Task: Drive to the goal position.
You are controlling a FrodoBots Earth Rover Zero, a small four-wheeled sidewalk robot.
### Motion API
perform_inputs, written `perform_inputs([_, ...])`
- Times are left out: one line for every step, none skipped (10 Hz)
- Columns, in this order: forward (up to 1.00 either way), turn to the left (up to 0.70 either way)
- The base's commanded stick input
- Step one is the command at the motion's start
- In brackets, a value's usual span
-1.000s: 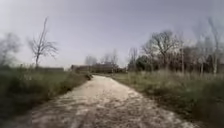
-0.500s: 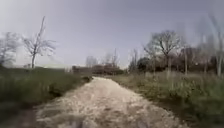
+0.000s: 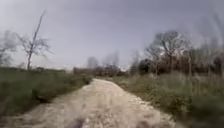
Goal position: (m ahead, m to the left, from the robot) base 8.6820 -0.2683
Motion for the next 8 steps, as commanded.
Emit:
perform_inputs([1.00,0.00])
perform_inputs([1.00,0.00])
perform_inputs([1.00,0.09])
perform_inputs([1.00,0.20])
perform_inputs([1.00,0.04])
perform_inputs([1.00,0.00])
perform_inputs([1.00,0.00])
perform_inputs([1.00,0.00])
